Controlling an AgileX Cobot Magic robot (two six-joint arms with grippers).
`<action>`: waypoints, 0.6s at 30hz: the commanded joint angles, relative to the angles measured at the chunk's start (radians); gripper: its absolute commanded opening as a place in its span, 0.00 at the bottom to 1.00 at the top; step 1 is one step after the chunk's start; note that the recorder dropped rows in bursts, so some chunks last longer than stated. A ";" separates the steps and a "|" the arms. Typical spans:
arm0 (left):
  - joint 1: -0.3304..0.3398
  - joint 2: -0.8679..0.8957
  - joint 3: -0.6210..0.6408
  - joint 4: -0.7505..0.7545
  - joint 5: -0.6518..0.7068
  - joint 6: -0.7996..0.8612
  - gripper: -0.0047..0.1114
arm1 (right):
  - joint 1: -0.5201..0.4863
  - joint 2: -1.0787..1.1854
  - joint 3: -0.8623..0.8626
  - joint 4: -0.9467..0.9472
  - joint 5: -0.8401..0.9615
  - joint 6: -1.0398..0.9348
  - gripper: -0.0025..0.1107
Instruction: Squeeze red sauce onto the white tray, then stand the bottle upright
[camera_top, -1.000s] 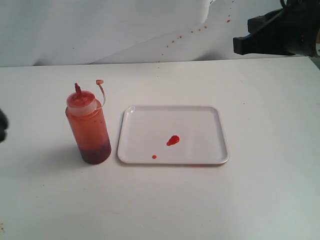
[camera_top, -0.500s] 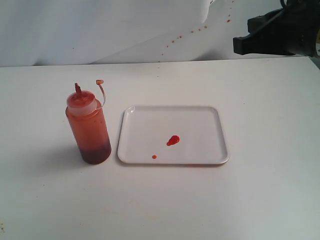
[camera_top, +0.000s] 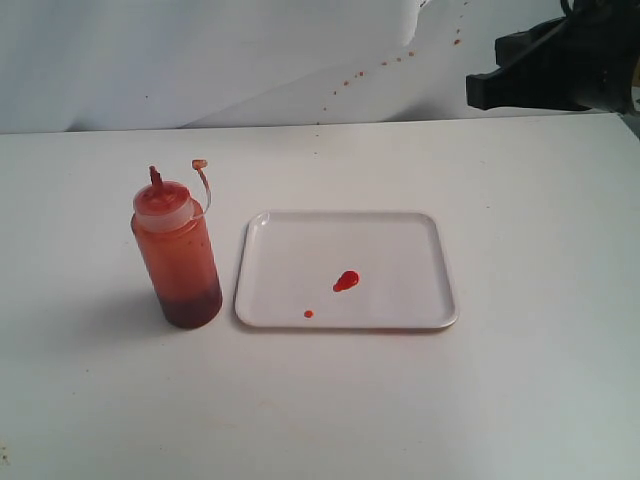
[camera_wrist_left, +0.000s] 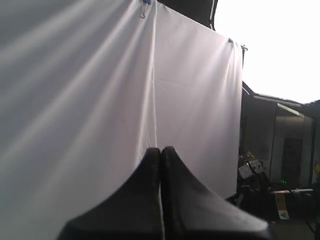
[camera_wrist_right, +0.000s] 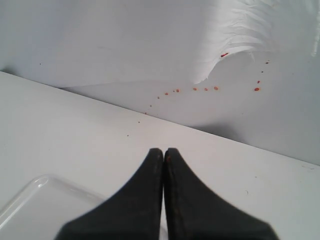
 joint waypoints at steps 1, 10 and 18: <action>-0.005 -0.002 0.137 -0.820 0.090 0.782 0.04 | -0.006 -0.007 0.007 0.008 0.004 -0.006 0.02; -0.005 -0.002 0.297 -1.194 0.425 1.438 0.04 | -0.006 -0.007 0.007 0.008 0.004 -0.006 0.02; -0.005 -0.002 0.311 -1.231 0.579 1.600 0.04 | -0.006 -0.007 0.007 0.008 0.004 -0.006 0.02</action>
